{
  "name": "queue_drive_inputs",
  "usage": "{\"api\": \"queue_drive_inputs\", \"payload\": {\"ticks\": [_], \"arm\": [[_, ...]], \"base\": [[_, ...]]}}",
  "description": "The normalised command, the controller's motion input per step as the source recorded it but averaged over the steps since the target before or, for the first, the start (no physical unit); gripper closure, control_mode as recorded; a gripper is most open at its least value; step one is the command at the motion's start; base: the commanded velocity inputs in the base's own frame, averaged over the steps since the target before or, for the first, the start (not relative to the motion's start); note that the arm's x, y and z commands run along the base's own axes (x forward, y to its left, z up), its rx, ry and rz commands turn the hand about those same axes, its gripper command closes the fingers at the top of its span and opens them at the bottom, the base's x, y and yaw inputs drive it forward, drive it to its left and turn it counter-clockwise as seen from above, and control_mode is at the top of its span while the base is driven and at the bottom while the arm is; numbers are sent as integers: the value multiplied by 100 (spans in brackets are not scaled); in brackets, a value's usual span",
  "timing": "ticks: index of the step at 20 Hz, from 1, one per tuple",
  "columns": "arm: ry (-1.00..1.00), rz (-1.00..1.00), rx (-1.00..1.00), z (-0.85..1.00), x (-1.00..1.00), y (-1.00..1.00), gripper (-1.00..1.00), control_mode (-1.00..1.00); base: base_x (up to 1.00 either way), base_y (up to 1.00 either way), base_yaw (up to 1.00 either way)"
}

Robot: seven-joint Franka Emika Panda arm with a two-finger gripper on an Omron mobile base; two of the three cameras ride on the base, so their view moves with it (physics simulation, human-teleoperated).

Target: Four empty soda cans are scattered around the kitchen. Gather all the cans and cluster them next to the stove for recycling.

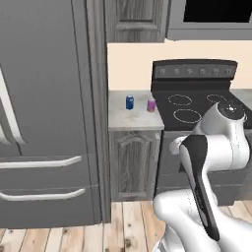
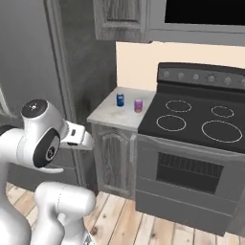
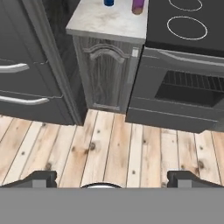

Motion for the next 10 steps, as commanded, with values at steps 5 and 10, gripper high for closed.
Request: {"api": "queue_drive_inputs", "payload": {"ticks": [5,10], "arm": [[0,0,0,0,0,0,-100,100],[0,0,0,0,0,0,-100,100]], "base": [[-40,43,42],[-9,4,50]]}}
